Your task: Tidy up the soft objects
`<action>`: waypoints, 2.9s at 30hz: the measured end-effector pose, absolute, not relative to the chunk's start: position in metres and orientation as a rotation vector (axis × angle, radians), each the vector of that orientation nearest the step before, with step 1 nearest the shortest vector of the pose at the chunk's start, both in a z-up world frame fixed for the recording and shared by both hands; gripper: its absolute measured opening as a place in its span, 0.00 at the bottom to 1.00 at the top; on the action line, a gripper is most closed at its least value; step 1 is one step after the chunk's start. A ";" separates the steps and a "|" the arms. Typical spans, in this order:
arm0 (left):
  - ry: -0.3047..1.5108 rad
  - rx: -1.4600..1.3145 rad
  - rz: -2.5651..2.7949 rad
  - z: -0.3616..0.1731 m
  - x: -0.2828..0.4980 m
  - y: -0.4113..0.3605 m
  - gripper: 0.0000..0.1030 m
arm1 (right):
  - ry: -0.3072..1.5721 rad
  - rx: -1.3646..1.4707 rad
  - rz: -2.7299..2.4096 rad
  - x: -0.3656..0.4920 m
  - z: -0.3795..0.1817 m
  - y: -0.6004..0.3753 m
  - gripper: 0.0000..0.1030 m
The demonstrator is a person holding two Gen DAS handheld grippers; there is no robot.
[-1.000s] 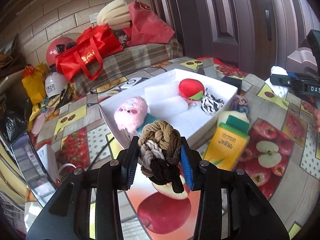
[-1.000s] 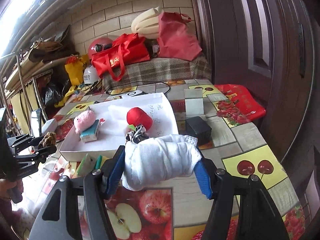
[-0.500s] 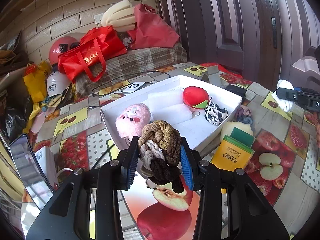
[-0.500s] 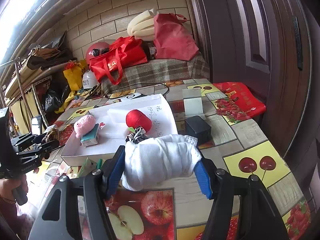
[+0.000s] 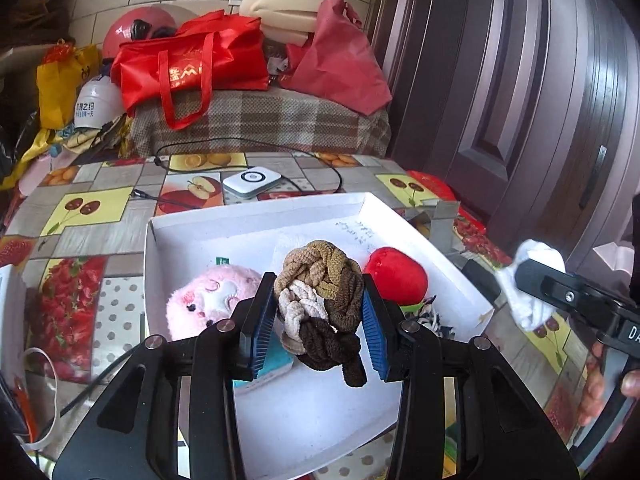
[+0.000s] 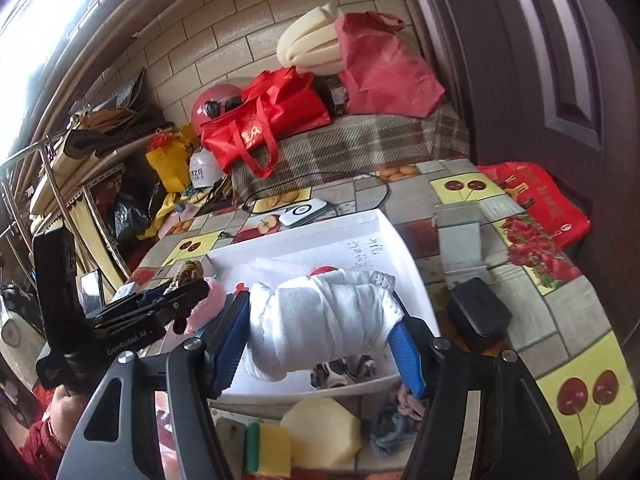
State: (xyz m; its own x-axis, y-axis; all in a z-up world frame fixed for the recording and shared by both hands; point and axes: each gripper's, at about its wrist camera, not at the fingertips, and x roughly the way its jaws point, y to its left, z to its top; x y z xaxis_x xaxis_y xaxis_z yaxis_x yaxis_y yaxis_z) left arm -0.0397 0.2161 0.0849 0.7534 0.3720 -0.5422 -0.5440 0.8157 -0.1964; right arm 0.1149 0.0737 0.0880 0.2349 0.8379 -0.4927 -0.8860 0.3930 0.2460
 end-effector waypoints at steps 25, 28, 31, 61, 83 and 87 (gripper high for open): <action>0.711 -0.181 0.244 0.040 -0.132 0.073 1.00 | 0.852 0.000 0.663 0.137 0.001 -0.040 1.00; 0.800 -0.164 0.198 0.029 -0.121 0.063 1.00 | 0.847 0.007 0.665 0.138 -0.001 -0.045 1.00; 0.809 -0.161 0.211 0.024 -0.099 0.070 1.00 | 0.847 -0.048 0.664 0.133 -0.003 -0.031 1.00; 0.918 -0.145 0.223 0.006 -0.054 0.084 1.00 | 0.839 -0.152 0.651 0.129 -0.009 -0.007 1.00; 0.918 -0.145 0.222 0.005 -0.054 0.084 1.00 | 0.838 -0.148 0.655 0.129 -0.010 -0.007 1.00; 0.918 -0.145 0.222 0.005 -0.054 0.084 1.00 | 0.837 -0.147 0.655 0.130 -0.010 -0.007 1.00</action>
State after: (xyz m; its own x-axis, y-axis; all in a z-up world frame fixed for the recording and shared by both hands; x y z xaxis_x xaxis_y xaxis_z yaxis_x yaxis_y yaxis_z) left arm -0.0543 0.0837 0.0054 0.5872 0.1280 -0.7993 -0.2514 0.9674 -0.0297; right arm 0.1295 -0.0074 -0.0095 0.4869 0.4804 -0.7295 -0.5925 0.7953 0.1283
